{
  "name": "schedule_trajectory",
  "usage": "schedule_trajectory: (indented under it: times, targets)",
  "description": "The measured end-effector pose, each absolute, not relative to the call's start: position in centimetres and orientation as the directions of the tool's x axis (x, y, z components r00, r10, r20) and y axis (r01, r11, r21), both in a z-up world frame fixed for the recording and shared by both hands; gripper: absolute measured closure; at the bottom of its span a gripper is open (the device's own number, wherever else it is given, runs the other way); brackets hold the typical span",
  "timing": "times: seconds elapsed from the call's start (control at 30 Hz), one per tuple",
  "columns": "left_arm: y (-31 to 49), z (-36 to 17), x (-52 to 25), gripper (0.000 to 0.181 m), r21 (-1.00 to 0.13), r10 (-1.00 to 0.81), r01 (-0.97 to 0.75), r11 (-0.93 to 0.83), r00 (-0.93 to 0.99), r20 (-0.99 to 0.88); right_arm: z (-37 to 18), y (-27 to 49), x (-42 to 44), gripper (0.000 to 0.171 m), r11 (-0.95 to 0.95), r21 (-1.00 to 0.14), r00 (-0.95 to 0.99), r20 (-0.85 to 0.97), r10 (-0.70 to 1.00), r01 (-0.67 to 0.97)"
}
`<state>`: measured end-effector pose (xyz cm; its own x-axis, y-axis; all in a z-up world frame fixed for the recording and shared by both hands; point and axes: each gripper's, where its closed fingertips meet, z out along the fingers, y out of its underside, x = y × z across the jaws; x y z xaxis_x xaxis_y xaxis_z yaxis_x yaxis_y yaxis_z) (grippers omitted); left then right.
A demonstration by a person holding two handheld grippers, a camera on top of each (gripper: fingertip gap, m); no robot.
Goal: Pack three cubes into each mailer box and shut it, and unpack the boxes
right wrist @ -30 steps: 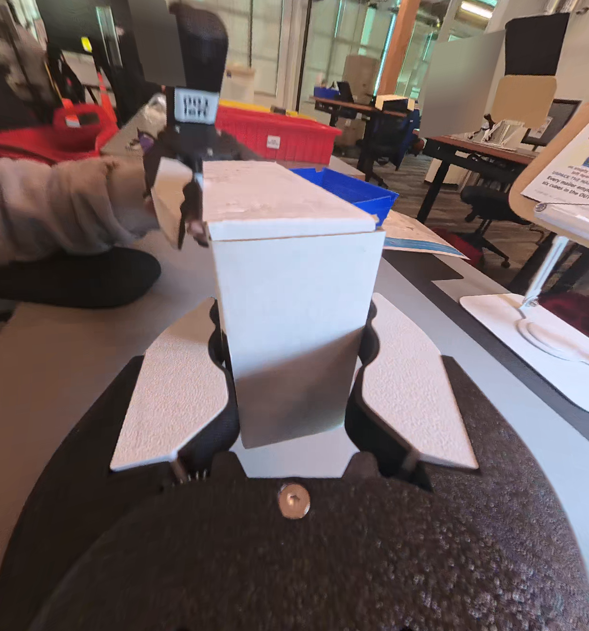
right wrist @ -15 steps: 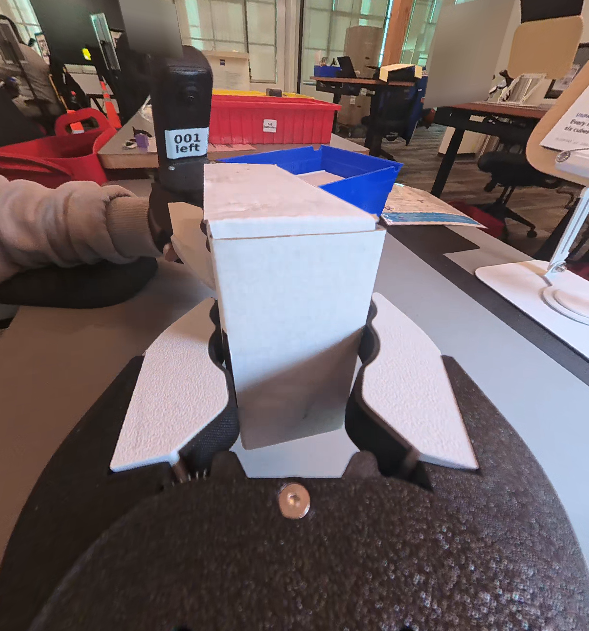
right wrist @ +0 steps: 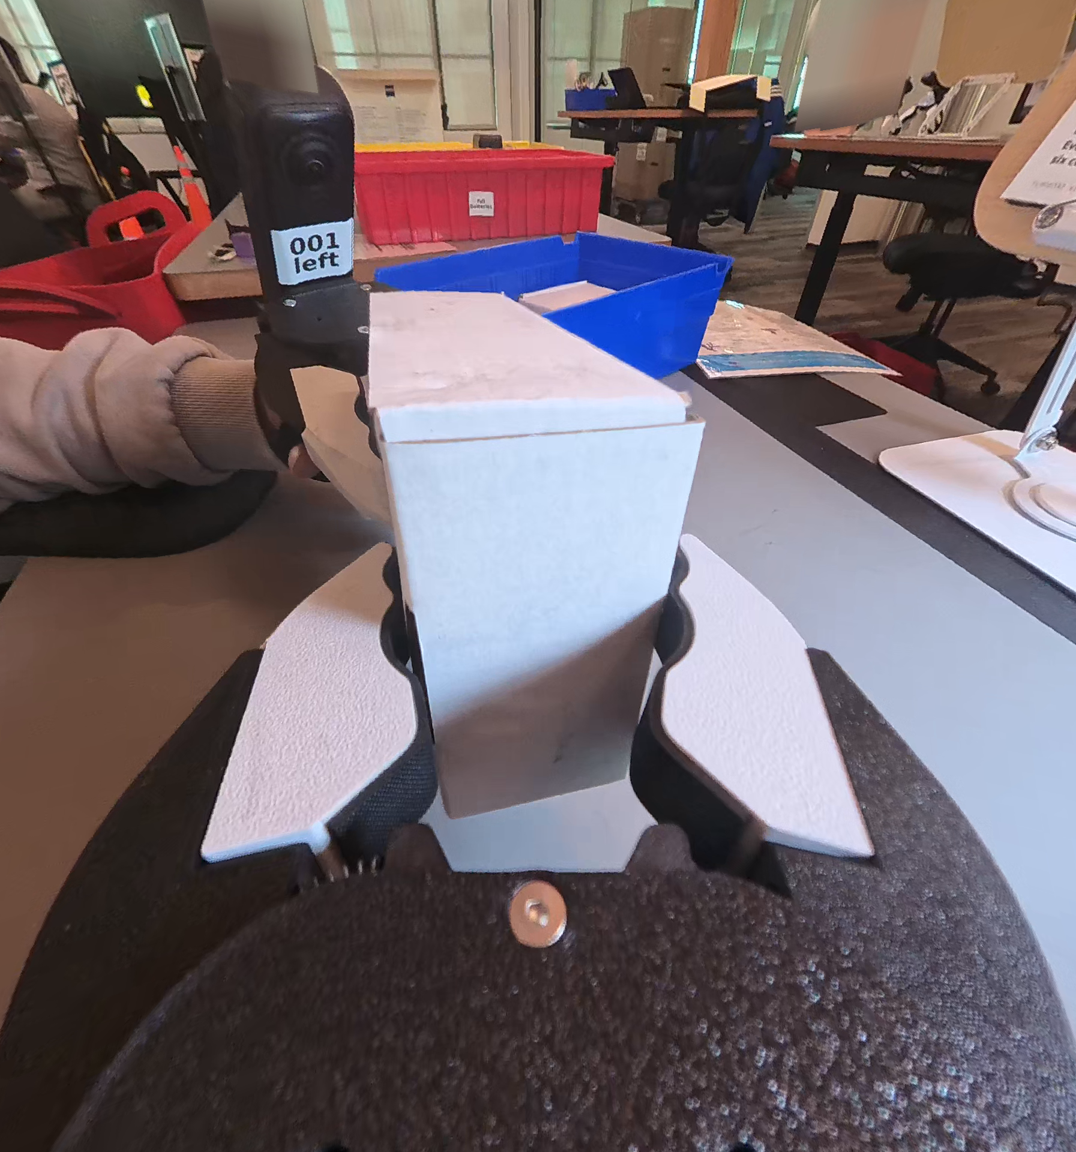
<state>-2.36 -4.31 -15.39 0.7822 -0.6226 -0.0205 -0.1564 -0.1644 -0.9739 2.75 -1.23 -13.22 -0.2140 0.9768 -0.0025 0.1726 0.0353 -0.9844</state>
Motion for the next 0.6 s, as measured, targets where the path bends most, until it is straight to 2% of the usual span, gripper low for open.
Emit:
schedule_trajectory:
  times: [0.6]
  targets:
    - [-6.0,-14.2,-1.9,0.109,-0.985,-0.673,-0.15,-0.084,0.738,-0.055,-15.0,-2.9,3.3,0.093,0.137,-0.959,-0.278,0.064,0.958,0.249]
